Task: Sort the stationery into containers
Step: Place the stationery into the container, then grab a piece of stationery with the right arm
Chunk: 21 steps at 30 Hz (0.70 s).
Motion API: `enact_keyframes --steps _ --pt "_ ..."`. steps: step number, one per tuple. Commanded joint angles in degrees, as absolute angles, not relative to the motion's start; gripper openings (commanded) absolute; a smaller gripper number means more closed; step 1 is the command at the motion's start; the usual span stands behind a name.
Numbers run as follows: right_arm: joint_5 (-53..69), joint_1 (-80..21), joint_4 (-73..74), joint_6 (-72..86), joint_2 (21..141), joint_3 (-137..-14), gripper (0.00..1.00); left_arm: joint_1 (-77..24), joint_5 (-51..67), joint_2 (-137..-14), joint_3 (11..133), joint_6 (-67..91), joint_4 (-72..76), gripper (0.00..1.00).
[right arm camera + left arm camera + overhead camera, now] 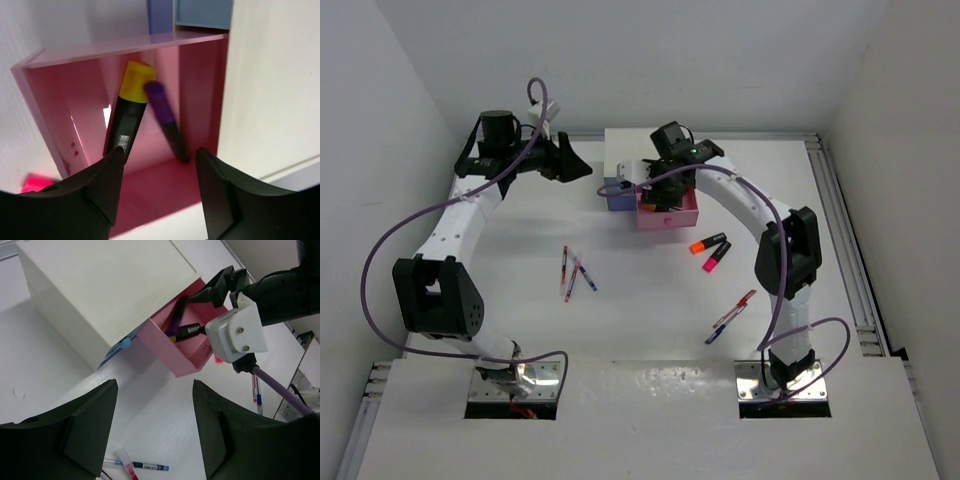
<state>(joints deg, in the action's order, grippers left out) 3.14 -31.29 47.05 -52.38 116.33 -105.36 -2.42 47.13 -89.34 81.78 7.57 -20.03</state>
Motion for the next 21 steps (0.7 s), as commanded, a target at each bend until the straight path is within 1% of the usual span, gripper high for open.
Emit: enact_keyframes --steps 1,3,6,7,9,11,13,14,16,18,21 --pt "4.1 -31.7 47.5 -50.3 113.7 -110.4 0.59 -1.5 49.0 -87.1 82.3 7.9 -18.1 0.68" --pt "5.4 -31.5 48.1 -48.3 111.5 -110.7 0.59 -1.2 49.2 -87.2 83.1 7.7 -18.3 0.68" --pt "9.7 -29.3 49.8 -44.7 105.2 -109.2 0.52 -0.3 49.2 -87.0 85.2 7.3 -18.7 0.68" --pt "12.3 -28.3 49.7 -43.2 103.2 -107.9 0.47 0.0 49.5 -87.1 85.5 7.3 -18.7 0.68" --pt "16.9 -24.5 48.3 -42.7 96.4 -98.8 0.42 1.4 51.0 -86.8 85.3 7.6 -17.8 0.67" --pt "20.0 -19.7 47.7 -42.9 90.5 -93.5 0.39 1.6 52.9 -86.5 84.4 7.6 -17.1 0.67" --pt "23.5 -16.2 47.9 -44.4 87.6 -86.7 0.36 1.4 53.8 -86.4 82.8 7.9 -16.2 0.66" --pt "26.8 -13.0 48.3 -45.3 86.6 -84.5 0.33 1.2 54.1 -86.3 82.4 7.9 -15.9 0.66" --pt "29.3 -9.8 48.3 -45.8 84.4 -79.5 0.31 1.1 54.6 -86.2 81.8 7.8 -16.0 0.66" --pt "30.0 -7.0 47.7 -44.5 84.5 -77.2 0.3 1.1 54.4 -86.0 81.6 7.4 -16.2 0.66" --pt "32.4 -4.5 46.9 -42.0 86.7 -75.0 0.33 1.1 54.1 -86.0 81.4 7.3 -16.2 0.66"
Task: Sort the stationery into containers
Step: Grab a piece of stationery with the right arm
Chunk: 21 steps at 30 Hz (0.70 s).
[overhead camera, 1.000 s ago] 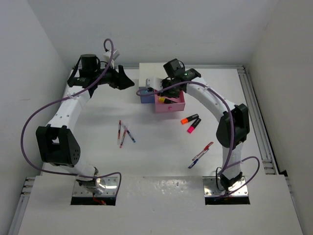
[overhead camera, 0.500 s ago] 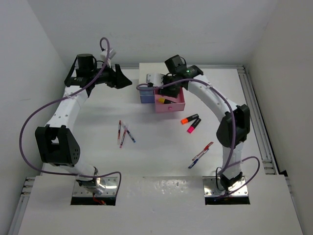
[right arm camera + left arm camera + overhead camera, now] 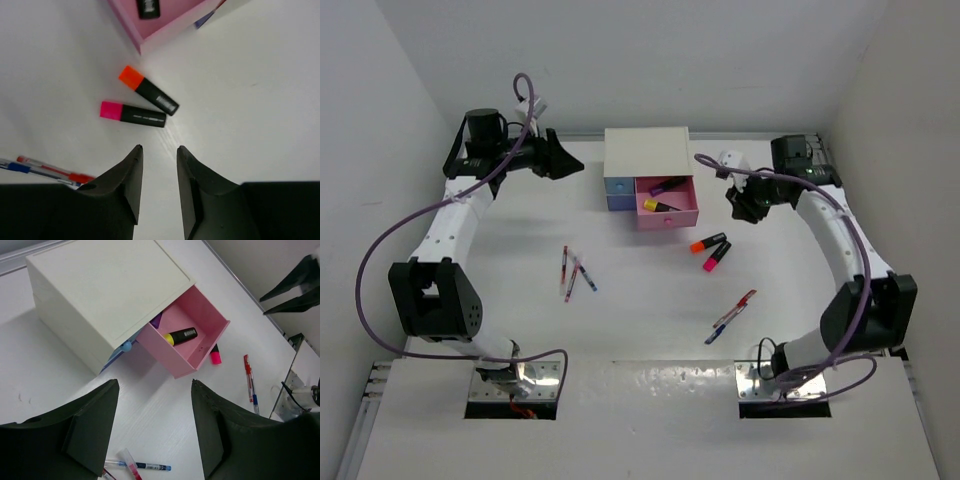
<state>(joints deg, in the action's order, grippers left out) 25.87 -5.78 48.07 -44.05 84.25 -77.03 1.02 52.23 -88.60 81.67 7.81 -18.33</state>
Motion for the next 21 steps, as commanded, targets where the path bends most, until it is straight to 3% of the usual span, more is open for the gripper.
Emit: enact_keyframes --steps 1,10,15,21 --pt "32.8 -4.2 45.5 -41.8 88.0 -73.9 0.33 1.1 54.0 -86.0 81.6 7.2 -16.3 0.66" --pt "33.3 -0.3 42.4 -18.6 105.5 -80.5 0.37 1.3 52.3 -86.8 80.8 6.3 -17.5 0.65" --pt "24.7 -1.3 36.0 -4.6 105.6 -73.8 0.38 1.4 50.7 -87.4 80.5 6.2 -18.2 0.65" --pt "18.6 -2.8 33.9 11.1 104.8 -69.4 0.5 1.4 49.7 -87.9 79.5 7.6 -17.8 0.65"
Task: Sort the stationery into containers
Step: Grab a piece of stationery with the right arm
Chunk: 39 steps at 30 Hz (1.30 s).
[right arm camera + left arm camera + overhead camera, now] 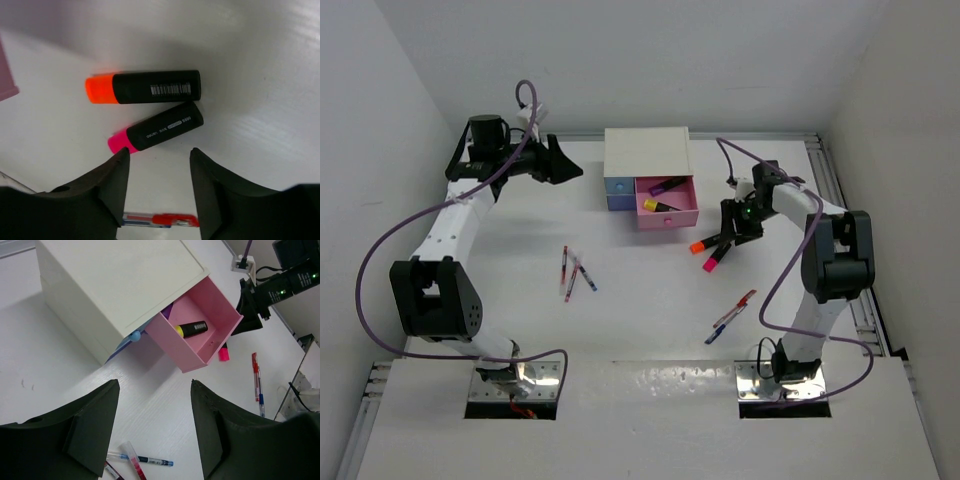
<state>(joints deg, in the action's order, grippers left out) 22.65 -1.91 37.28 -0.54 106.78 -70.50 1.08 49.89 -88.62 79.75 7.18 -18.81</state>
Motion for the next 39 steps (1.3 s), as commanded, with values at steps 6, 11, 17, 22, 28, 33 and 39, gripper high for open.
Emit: enact_keyframes --steps 6,11,17,22,28,33,39 --pt "9.1 -5.3 33.6 18.8 106.3 -68.8 0.6 1.8 48.2 -87.2 79.5 7.2 -18.7 0.65" --pt "6.3 -5.8 32.3 21.8 108.2 -69.3 0.58 2.7 47.4 -86.7 78.8 6.8 -19.7 0.65" --pt "6.3 -5.9 32.3 23.6 111.0 -70.2 0.55 3.3 46.8 -86.1 78.2 6.2 -20.3 0.65" --pt "4.9 -5.8 32.3 25.0 112.5 -70.2 0.54 3.4 46.3 -86.1 77.9 6.2 -20.7 0.65" --pt "3.9 -5.8 34.5 26.5 113.8 -69.5 0.48 3.7 46.1 -85.7 77.5 4.6 -23.1 0.65" --pt "5.2 -5.0 37.6 28.4 111.9 -66.4 0.45 4.0 45.6 -84.4 77.8 2.6 -25.7 0.65" --pt "5.6 -4.0 38.0 30.5 110.7 -62.1 0.31 4.1 45.4 -83.1 76.3 1.9 -26.5 0.65"
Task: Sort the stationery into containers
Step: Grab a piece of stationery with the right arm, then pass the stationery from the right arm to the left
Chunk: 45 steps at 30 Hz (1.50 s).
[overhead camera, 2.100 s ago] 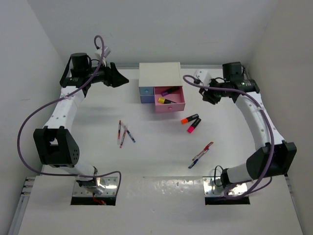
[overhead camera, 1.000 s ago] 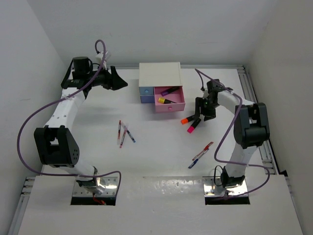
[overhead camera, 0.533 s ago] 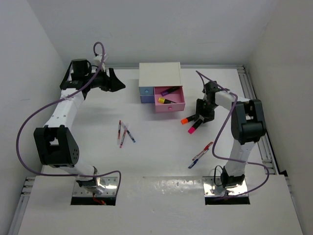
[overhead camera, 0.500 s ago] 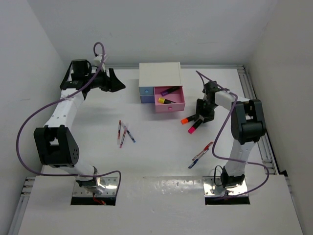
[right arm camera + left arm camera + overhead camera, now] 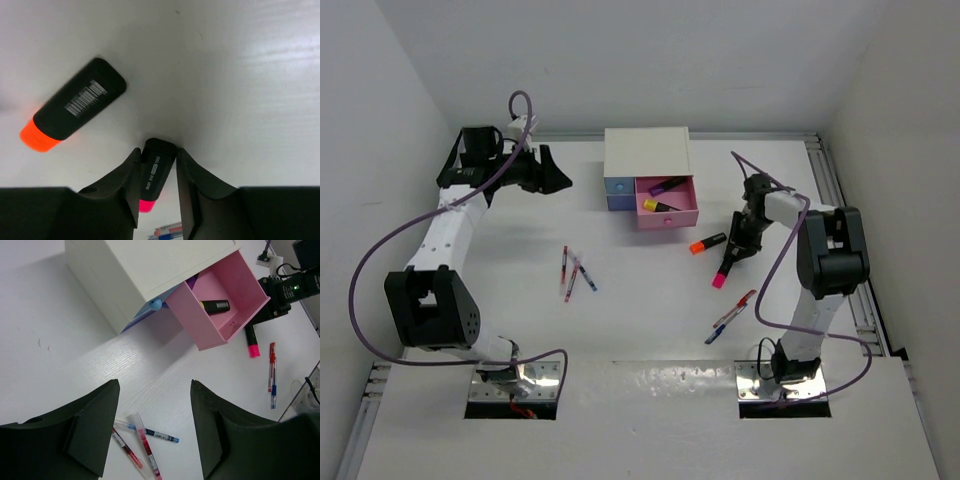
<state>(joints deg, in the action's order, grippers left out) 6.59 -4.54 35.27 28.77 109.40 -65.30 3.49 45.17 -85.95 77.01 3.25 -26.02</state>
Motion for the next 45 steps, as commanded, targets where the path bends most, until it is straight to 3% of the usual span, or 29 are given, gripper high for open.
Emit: enact_keyframes --steps 1,5,12,28,36,45 --pt "5.5 -3.7 37.7 30.6 110.7 -61.4 0.29 4.0 45.4 -82.9 76.3 1.7 -26.6 0.65" --pt "5.7 -1.6 37.7 31.0 110.0 -60.1 0.22 4.2 44.7 -82.2 76.1 0.8 -27.2 0.65" --pt "9.6 1.8 37.2 30.7 107.8 -59.5 0.0 4.3 45.9 -83.0 75.9 0.3 -27.1 0.65" --pt "23.0 7.4 33.5 32.3 99.0 -59.7 0.0 0.6 54.0 -80.1 72.1 -3.3 -22.2 0.65" --pt "34.6 7.2 24.8 35.3 89.0 -59.7 0.0 -10.4 59.9 -78.5 70.8 2.9 -17.6 0.68" --pt "33.2 -2.0 21.4 39.1 79.0 -63.0 0.0 -26.8 55.8 -83.3 71.5 16.9 -8.9 0.76"
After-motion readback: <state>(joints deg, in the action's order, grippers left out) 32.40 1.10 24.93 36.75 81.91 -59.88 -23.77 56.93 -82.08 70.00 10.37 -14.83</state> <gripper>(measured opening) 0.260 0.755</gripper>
